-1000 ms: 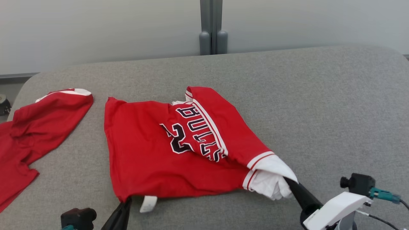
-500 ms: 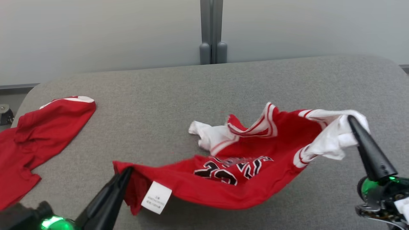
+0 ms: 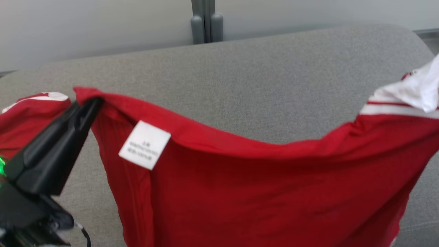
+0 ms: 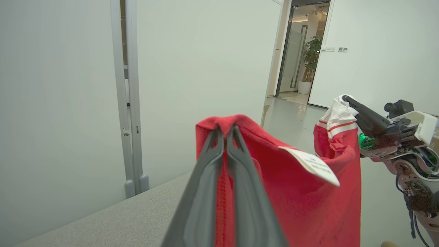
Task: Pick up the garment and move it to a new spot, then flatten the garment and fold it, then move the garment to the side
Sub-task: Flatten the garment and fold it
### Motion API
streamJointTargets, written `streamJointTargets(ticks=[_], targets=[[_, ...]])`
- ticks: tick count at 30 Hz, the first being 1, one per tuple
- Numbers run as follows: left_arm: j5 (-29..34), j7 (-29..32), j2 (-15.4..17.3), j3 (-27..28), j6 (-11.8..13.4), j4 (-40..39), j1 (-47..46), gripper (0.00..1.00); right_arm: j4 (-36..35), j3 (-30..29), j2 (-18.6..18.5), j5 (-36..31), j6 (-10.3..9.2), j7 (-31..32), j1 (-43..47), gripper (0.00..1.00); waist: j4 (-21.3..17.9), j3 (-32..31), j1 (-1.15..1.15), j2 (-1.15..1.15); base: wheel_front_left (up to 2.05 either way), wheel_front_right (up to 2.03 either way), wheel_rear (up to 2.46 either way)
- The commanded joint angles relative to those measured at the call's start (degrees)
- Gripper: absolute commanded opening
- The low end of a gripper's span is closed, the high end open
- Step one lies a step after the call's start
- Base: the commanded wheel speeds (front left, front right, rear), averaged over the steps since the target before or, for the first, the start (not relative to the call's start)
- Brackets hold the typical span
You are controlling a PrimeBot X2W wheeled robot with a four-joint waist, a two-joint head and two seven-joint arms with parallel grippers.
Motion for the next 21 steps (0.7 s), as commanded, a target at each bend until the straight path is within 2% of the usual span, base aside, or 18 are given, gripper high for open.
streamJointTargets(ticks=[1, 4, 6, 8, 11, 13, 16, 18, 21], targets=[[-1.17, 1.37, 0.92, -0.25, 0.61, 2.55, -3.95, 0.00, 2.00, 0.65, 0.47, -3.32, 0.04, 1.01, -4.70, 0.00, -1.44, 8.25, 0.00, 0.00, 0.00, 0.00, 0.00], [-0.13, 3.63, 3.80, -0.36, 0.13, 9.95, -12.73, 0.00, 7.79, 3.30, 2.28, -10.60, 0.04, 4.17, -16.35, 0.00, -1.21, 13.56, 0.00, 0.00, 0.00, 0.00, 0.00], [0.66, 4.63, 5.07, -1.12, -0.16, 16.63, -19.99, 0.00, 14.76, 3.34, 3.03, -15.94, 0.03, 5.17, -27.23, 0.00, -1.01, 17.10, 0.00, 0.00, 0.00, 0.00, 0.00], [2.82, 4.06, 5.72, -2.48, -0.56, 25.48, -29.67, 0.00, 26.28, 2.78, 3.38, -20.42, 0.04, 3.13, -40.54, 0.00, -0.65, 20.31, 0.00, 0.00, 0.00, 0.00, 0.00], [7.85, 1.53, 4.69, -4.56, -0.28, 37.71, -42.26, 0.00, 43.66, 3.08, 3.48, -25.03, 0.04, -3.04, -58.27, 0.00, -0.73, 24.39, 0.00, 0.00, 0.00, 0.00, 0.00], [12.67, -2.59, 3.26, -6.71, -0.69, 47.16, -51.14, 0.00, 57.02, 3.63, 3.41, -27.74, 0.04, -9.99, -70.09, 0.00, -0.75, 26.95, 0.00, 0.00, 0.00, 0.00, 0.00], [19.18, -11.47, 1.04, -9.16, -1.30, 59.11, -61.56, 0.00, 73.32, 4.93, 3.36, -29.99, 0.03, -20.59, -83.25, 0.00, -0.75, 29.30, 0.00, 0.00, 0.00, 0.00, 0.00], [22.15, -17.97, -0.32, -10.01, -1.69, 65.05, -67.09, 0.00, 81.40, 6.48, 3.35, -29.21, 0.03, -26.38, -89.97, 0.00, -0.97, 30.99, 0.00, 0.00, 0.00, 0.00, 0.00], [25.22, -25.99, -1.23, -12.14, -2.71, 72.13, -70.60, 0.00, 89.62, 11.13, 3.42, -26.56, 0.02, -31.71, -93.30, 0.00, -1.19, 32.70, 0.00, 0.00, 0.00, 0.00, 0.00]])
